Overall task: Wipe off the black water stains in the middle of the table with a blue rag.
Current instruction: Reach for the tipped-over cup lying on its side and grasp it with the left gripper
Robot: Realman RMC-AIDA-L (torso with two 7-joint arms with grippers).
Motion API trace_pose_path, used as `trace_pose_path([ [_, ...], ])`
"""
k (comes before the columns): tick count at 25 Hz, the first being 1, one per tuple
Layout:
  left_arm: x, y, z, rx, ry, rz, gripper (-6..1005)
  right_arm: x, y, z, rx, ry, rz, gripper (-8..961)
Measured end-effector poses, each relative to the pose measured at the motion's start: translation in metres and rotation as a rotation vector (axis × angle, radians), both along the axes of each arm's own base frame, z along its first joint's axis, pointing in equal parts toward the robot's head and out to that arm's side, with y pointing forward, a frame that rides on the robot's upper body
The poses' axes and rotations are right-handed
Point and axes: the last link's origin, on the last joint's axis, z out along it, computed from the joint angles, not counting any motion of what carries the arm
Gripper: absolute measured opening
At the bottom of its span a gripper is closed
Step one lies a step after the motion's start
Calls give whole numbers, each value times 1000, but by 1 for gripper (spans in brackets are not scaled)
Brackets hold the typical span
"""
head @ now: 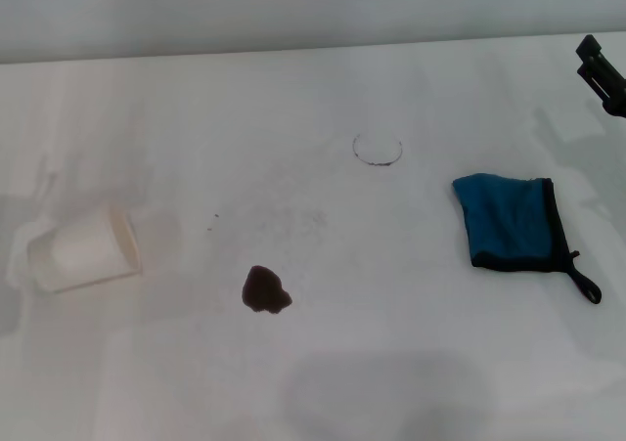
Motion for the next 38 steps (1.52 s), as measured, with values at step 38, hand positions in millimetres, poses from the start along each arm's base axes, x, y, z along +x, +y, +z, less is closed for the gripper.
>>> trace_pose_path([
  [38,-3,-5,8,32,-119,-6,876,-1,8,3,10,-6,-11,870],
])
